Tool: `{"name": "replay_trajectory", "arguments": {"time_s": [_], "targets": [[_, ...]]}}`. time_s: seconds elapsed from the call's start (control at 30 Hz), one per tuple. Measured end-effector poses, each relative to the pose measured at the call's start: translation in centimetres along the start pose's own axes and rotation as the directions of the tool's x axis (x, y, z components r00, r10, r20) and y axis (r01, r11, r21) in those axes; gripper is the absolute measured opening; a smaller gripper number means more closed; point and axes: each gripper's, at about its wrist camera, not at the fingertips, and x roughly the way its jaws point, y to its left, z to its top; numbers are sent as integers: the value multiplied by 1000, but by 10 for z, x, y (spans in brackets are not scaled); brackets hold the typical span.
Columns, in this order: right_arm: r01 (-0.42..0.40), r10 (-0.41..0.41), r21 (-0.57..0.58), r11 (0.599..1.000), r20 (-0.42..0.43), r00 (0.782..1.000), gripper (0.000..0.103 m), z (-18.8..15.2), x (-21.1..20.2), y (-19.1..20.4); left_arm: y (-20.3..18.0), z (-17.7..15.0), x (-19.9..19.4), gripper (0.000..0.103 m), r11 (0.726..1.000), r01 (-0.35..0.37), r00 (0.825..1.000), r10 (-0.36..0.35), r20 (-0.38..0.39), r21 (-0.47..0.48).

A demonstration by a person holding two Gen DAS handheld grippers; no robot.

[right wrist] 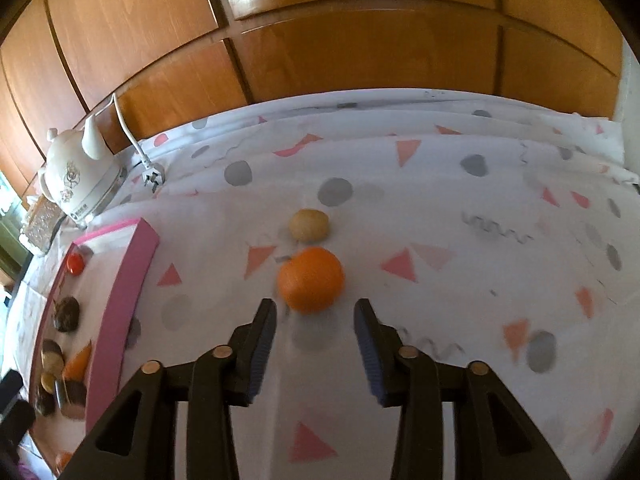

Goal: Organize fruits
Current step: 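Move the right gripper to the orange and grasp it, then grasp the small yellow potato with the left gripper while the right holds the orange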

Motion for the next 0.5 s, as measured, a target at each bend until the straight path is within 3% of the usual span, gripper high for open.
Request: {"name": "replay_trajectory", "arguments": {"time_s": [0.03,0.17,0.2,0.23,0.37,0.5], "targets": [[-9,9,-4,1000,-6,1000,57,3,5,3,-1,1,1,58,1000,1,1000,-1,0,2],[25,-26,-32,999,-28,999,57,10,21,8,-8,4,7,58,1000,13,1000,-13,-13,9],[39,-41,-39,998,-40,998,55,11,26,8,-9,5,8,58,1000,17,1000,-17,-14,11],[45,-47,-44,998,-45,998,37,11,28,8,-11,7,9,58,1000,22,1000,-22,-14,13],[64,-65,-75,995,-20,998,38,6,10,2,-19,12,14,58,999,36,999,-36,-16,26],[31,-31,-70,997,1,1000,38,-9,-17,-18,-27,18,20,58,998,53,998,-52,-21,31]]}}
